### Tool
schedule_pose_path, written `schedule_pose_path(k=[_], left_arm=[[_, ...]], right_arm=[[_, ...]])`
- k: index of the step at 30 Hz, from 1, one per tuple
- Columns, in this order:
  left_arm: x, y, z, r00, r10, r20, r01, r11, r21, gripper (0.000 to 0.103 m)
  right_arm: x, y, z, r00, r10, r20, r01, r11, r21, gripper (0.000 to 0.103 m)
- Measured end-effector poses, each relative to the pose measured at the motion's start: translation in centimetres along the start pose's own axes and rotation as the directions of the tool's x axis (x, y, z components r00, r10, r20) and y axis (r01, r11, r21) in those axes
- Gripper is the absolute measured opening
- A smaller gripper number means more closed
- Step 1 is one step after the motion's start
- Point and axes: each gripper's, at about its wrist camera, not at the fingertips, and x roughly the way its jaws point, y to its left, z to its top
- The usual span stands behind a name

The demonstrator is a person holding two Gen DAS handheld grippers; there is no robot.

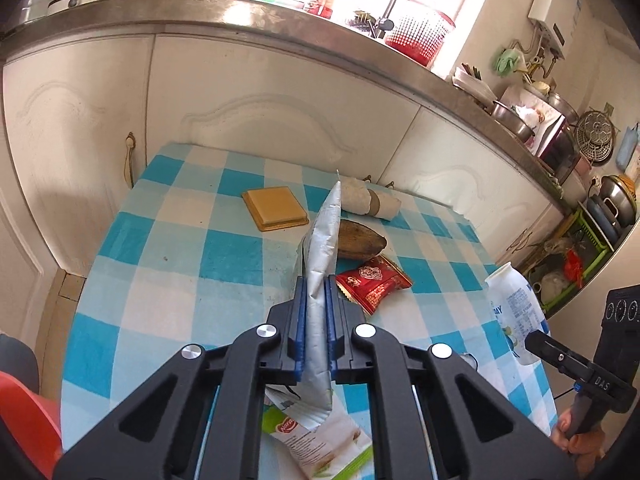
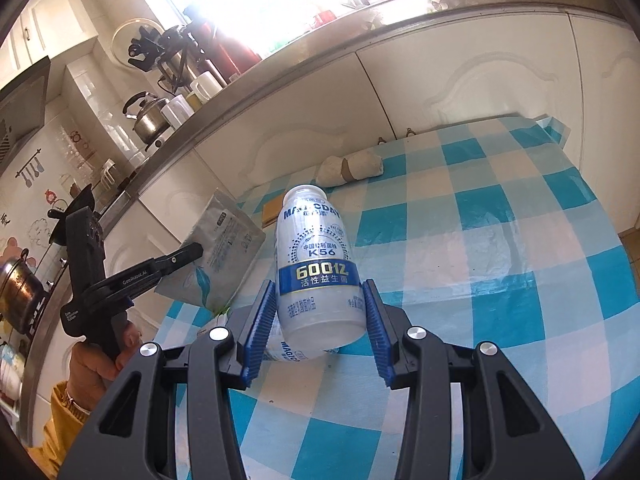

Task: Collect trash
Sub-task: 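Carry bag and bottle over the red bucket and open both grippers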

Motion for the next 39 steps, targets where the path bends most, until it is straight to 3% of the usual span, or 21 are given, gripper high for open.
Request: schedule_pose_path(k=[9, 17, 26, 33, 39], left_arm=[[-4.9, 1.7, -0.7, 0.996, -0.042, 0.072, 0.048, 0.996, -0.07, 0.009], [-9.8, 3.5, -2.0, 0.992, -0.007, 0.125, 0.019, 0.995, -0.094, 0.009], [-15.1, 8.1, -5.4, 0.985, 0.077, 0.152, -0.05, 0.983, -0.175, 0.01], [-20.0, 13.7, -9.0, 0.968, 0.192, 0.162, -0.143, 0.952, -0.27, 0.009], [-23.1, 18.5, -12.3, 0.948, 0.28, 0.15, -0.208, 0.904, -0.373, 0.01]], right_arm=[[-0.7, 2.5, -0.1, 1.0, 0.023, 0.008, -0.022, 0.999, -0.029, 0.045], [-0.3, 5.8, -0.7, 0.997, 0.069, -0.018, -0.07, 0.995, -0.072, 0.045], [1.8, 11.3, -2.6, 0.982, 0.152, -0.109, -0.166, 0.977, -0.136, 0.045], [4.8, 17.6, -4.9, 0.949, 0.22, -0.227, -0.269, 0.939, -0.214, 0.045], [8.4, 23.8, -8.1, 0.895, 0.256, -0.366, -0.367, 0.888, -0.277, 0.045]])
